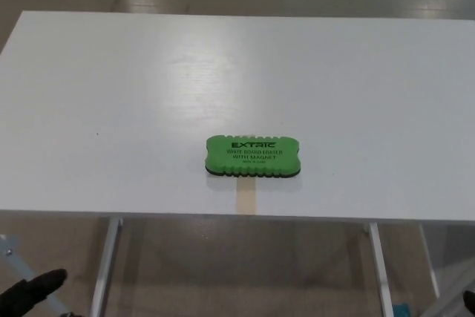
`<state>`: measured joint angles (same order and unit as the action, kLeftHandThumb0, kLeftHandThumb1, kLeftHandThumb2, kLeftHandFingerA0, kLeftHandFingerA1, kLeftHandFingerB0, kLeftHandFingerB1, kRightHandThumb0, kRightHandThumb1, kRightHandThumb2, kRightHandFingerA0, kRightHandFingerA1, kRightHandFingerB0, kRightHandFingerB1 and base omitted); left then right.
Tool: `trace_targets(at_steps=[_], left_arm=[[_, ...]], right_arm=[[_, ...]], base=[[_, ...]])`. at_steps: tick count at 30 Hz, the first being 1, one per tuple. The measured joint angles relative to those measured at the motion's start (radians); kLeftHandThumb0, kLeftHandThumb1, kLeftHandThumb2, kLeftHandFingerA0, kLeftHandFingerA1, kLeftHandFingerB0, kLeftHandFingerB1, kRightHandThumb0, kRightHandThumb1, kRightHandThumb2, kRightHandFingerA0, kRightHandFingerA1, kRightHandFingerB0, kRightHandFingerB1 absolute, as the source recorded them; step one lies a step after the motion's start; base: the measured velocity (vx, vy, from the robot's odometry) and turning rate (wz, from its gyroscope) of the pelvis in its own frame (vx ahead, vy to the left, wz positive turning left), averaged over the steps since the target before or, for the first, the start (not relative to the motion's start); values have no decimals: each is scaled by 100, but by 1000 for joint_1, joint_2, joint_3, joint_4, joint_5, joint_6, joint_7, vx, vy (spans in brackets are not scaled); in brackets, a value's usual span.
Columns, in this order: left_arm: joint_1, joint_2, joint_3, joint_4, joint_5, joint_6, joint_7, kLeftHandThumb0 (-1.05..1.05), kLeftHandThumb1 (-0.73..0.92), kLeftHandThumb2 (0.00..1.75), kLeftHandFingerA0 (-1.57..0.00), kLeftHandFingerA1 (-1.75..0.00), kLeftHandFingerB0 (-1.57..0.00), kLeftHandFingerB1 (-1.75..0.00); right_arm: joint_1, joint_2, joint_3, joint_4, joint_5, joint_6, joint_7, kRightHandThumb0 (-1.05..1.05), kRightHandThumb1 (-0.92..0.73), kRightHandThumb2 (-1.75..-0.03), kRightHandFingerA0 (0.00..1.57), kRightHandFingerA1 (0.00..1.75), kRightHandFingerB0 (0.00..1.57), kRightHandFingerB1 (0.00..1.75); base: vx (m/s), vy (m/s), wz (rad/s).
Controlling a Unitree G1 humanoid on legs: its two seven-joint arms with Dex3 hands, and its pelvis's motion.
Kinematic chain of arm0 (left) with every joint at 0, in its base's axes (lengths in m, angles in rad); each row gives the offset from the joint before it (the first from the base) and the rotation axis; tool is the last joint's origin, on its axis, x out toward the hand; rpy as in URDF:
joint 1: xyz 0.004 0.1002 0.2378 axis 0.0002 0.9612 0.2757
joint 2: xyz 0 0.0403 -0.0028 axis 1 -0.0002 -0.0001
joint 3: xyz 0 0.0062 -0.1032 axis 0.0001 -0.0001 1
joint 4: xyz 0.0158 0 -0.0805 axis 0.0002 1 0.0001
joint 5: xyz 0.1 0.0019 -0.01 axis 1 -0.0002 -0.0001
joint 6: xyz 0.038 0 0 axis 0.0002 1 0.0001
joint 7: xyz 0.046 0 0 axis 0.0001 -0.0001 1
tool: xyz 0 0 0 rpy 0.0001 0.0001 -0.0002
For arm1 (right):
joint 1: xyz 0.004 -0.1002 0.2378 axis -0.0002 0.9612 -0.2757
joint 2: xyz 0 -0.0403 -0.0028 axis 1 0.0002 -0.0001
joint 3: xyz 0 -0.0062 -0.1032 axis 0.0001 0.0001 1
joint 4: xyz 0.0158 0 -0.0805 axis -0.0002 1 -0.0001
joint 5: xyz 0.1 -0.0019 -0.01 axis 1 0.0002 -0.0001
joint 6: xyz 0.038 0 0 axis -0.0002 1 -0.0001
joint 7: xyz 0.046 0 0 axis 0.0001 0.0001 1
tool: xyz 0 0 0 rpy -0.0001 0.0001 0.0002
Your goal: Use the left hand to press on the green eraser and wipe the desk from center to the left and then back to center.
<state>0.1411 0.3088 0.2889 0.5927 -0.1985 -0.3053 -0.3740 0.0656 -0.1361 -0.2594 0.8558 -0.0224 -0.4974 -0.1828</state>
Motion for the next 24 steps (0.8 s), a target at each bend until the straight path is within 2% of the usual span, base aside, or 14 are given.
trace_targets(at_steps=[1, 7, 9, 14, 15, 17, 19, 20, 24], left_arm=[[10, 13, -14, -30, -11, 12, -33, -35, 61, 59, -106, -55, -65, -42], [55, 69, -72, -157, -52, 62, -145, -30, 69, 61, -109, -56, -66, -43], [74, 88, -94, -207, -64, 77, -179, -35, 68, 62, -105, -56, -64, -43], [117, 144, -155, -345, -100, 117, -267, -32, 71, 63, -99, -56, -71, -47], [123, 157, -169, -379, -106, 125, -287, -29, 73, 62, -92, -54, -74, -47], [128, 180, -194, -438, -123, 139, -320, -29, 73, 62, -92, -54, -74, -47], [129, 203, -219, -502, -141, 154, -355, -31, 72, 63, -95, -56, -72, -47], [129, 209, -226, -518, -145, 157, -364, -32, 60, 95, -86, -73, -65, -65], [116, 231, -265, -646, -188, 197, -413, -30, 60, 95, -86, -72, -65, -64]], right_arm=[[0, 0, 4, 0, 0, 0, 10, -47, -77, -64, 63, 42, 45, 35], [0, -1, 15, 7, 1, 0, 41, -47, -77, -64, 64, 43, 46, 35], [1, -1, 16, 10, 1, 0, 51, -47, -77, -64, 64, 43, 46, 35], [1, -2, 18, 15, 3, 0, 76, -48, -77, -65, 64, 44, 46, 35], [1, -2, 18, 16, 3, 0, 82, -47, -77, -65, 64, 45, 46, 35], [1, -3, 18, 19, 4, 0, 91, -47, -77, -65, 64, 45, 46, 35], [1, -4, 20, 22, 4, 0, 99, -47, -78, -64, 65, 45, 47, 35], [1, -4, 20, 23, 4, 0, 102, -48, -78, -65, 65, 45, 47, 35], [2, -7, 28, 41, 3, -2, 116, -48, -78, -65, 64, 45, 47, 35]], base=[[0, 0, 0], [0, 0, 0], [0, 0, 0], [0, 0, 0], [0, 0, 0], [0, 0, 0], [0, 0, 0], [0, 0, 0], [0, 0, 0]])
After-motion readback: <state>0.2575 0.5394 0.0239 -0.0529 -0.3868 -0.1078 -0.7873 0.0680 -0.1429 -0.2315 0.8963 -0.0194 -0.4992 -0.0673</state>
